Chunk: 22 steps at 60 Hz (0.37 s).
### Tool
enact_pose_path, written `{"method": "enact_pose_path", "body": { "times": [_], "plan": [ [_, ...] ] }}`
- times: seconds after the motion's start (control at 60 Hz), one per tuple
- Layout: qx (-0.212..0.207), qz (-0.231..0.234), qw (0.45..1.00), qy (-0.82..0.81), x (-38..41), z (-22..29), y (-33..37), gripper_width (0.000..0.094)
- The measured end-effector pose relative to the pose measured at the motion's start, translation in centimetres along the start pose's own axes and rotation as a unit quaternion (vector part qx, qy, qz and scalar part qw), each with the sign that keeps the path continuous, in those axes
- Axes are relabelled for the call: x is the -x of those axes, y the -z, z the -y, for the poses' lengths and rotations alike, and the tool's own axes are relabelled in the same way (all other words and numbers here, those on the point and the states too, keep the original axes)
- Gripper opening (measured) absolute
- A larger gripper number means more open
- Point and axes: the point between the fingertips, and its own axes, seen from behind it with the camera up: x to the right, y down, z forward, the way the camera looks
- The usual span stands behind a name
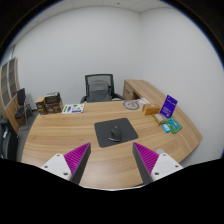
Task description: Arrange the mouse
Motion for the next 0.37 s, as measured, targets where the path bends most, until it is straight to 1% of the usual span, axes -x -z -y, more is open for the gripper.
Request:
{"method": "enact_pose_path", "body": {
  "times": [0.183,0.267,0.367],
  "plan": [
    [0.004,0.016,1.000,0.006,0.4,-1.4,3.2,0.0861],
    [0.000,0.020,1.000,0.015,0.3,-1.7,3.8,0.0862],
    [0.004,0.032,0.999,0.023,0.3,-2.3,4.7,0.0861]
  ]
}}
